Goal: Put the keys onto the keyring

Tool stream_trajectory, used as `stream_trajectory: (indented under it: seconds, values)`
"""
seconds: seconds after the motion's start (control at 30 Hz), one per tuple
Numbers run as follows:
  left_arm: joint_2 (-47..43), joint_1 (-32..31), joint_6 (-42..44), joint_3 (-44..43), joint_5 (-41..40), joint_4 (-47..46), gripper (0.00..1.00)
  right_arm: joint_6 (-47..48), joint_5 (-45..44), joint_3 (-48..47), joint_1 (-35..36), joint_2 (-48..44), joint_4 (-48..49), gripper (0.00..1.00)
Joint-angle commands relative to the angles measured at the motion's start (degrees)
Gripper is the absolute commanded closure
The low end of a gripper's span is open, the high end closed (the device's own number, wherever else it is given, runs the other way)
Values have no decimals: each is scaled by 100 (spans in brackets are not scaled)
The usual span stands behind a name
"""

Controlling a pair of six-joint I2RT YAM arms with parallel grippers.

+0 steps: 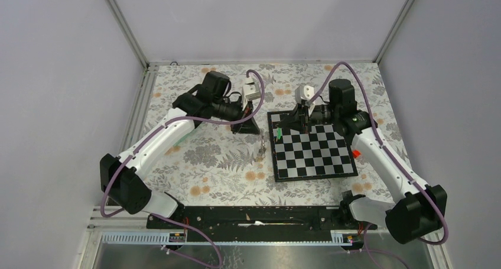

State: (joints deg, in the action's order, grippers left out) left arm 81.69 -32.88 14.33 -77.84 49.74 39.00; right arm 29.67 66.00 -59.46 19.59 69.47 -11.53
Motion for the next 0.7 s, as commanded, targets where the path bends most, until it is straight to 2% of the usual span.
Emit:
stream_trajectory:
  seconds: [0.0, 0.2, 0.4, 0.67]
  values:
    - [68, -127, -487, -346, 699, -344, 100, 1177, -295, -56, 217, -251, -485, 100]
    - [104, -172, -525, -339, 1087, -429, 100, 2005, -717, -125, 595, -241, -970, 100]
    - [124, -190, -91, -284, 1291, -263, 100, 2314, -547, -15, 650, -374, -1016, 100]
    - [441, -192, -381, -449, 1525, -263, 100, 2464, -607, 69, 828, -538, -932, 100]
